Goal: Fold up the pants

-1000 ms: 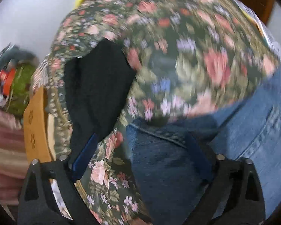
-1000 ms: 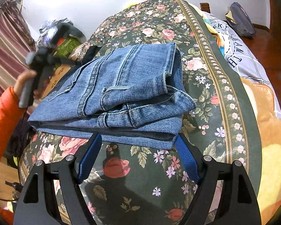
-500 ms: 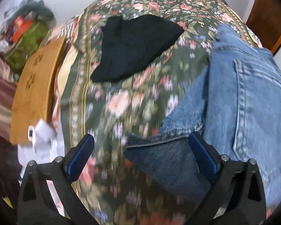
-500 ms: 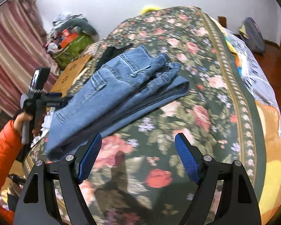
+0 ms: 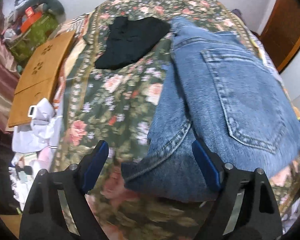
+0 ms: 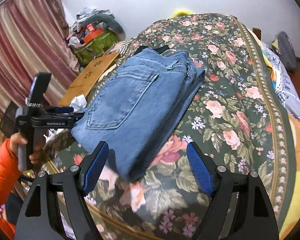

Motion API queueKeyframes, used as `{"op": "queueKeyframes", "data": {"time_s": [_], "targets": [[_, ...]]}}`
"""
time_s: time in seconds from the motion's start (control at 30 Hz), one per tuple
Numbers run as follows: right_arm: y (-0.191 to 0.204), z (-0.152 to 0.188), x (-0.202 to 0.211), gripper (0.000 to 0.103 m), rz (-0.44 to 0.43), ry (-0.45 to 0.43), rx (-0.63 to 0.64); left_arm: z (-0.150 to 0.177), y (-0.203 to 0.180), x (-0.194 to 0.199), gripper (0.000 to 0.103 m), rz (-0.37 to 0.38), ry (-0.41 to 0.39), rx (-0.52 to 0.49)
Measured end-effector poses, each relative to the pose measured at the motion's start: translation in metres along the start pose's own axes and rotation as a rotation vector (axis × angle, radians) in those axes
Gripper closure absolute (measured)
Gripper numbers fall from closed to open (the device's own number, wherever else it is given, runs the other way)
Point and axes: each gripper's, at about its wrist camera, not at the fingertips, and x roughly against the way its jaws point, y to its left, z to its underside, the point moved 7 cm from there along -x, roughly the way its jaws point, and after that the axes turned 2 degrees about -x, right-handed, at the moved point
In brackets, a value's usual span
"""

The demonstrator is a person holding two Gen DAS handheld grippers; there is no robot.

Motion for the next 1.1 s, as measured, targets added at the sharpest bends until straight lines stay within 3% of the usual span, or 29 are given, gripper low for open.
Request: {"op": "queueKeyframes", "data": {"time_s": [0.13, 0.2, 0.33, 0.43, 0.7, 0.83, 0.9, 1.1], "targets": [[-0.013, -0.001, -0.001, 0.031, 0.032, -0.014, -0.020, -0.004, -0.010, 0.008, 0.017, 0.000, -0.043, -0.028], [-0.020, -0.001, -0.006, 0.046, 0.042, -0.010, -0.038, -0.003, -0.010, 0.012, 0.017, -0.014, -0.074, -0.044], [-0.020, 0.006, -0.017, 0.065, 0.007, 0.017, -0.036, 0.004, 0.001, 0.012, 0.018, -0.034, -0.095, -0.065], [-0.012, 0.009, -0.019, 0.065, 0.065, 0.015, 0.074, 0.009, 0.009, 0.010, 0.018, -0.009, -0.086, -0.030], [-0.019, -0.002, -0.011, 0.065, 0.033, 0.053, 0.041, 0.004, 0.016, 0.028, 0.019, -0.026, -0.122, -0.044], [-0.028, -0.027, -0.006, 0.064, 0.064, 0.021, 0.032, -0.027, 0.016, 0.044, 0.018, -0.030, -0.202, -0.059], [-0.035, -0.046, -0.006, 0.059, 0.071, -0.006, 0.017, -0.052, 0.014, 0.048, 0.015, -0.030, -0.241, -0.074], [-0.048, -0.094, -0.031, 0.053, 0.100, -0.046, 0.023, -0.118, -0.001, 0.033, 0.009, -0.013, -0.289, -0.123]]}}
